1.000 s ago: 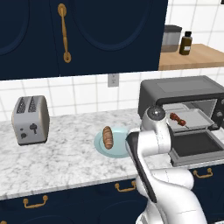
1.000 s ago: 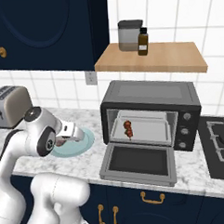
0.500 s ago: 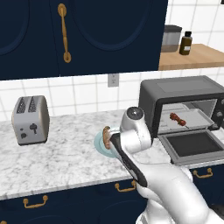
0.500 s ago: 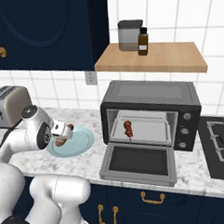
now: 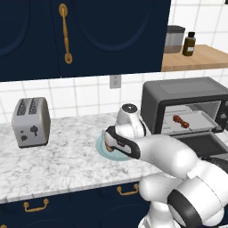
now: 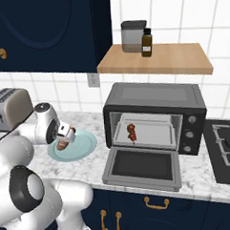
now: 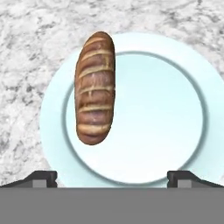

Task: Pick up the kebab skewer and baguette bread, and place them inside the toaster oven. Close the toaster oven door and start by setting the timer.

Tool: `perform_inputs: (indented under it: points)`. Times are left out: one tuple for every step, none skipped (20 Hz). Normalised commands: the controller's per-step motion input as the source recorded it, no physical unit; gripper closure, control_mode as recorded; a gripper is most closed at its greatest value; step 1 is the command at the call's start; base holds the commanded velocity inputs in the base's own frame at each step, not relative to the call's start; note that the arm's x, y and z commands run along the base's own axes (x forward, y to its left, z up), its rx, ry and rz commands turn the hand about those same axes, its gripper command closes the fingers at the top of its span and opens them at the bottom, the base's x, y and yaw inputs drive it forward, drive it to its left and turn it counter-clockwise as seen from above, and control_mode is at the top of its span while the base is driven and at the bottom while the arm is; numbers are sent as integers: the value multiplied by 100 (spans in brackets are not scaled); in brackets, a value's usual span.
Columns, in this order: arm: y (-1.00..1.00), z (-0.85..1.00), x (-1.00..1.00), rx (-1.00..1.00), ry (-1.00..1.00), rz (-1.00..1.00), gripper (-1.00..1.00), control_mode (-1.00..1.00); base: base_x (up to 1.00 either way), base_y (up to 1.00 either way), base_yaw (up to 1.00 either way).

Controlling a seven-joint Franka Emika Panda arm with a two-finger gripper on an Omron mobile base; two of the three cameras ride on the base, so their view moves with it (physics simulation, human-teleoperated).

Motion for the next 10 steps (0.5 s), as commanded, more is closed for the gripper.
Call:
perform_inputs:
  points:
    - [14,-34,18,0,8,1,-100,-100,0,0,0]
    - [9,-36,11,0,7,1,-100,-100,0,0,0]
    - [9,-36,6,0,7,1,-100,-100,0,0,0]
    - [14,-41,9,0,5,1,-100,-100,0,0,0]
    - [16,-42,11,0,5,1,-100,-100,0,0,0]
    - [19,-46,9,0,5,1,-100,-100,0,0,0]
    - [16,-44,11,0,6,1,-100,-100,0,0,0]
    - [13,-38,11,0,4,1,-100,-100,0,0,0]
    - [15,-38,11,0,4,0,-100,-100,0,0,0]
    - [21,-39,15,0,4,0,-100,-100,0,0,0]
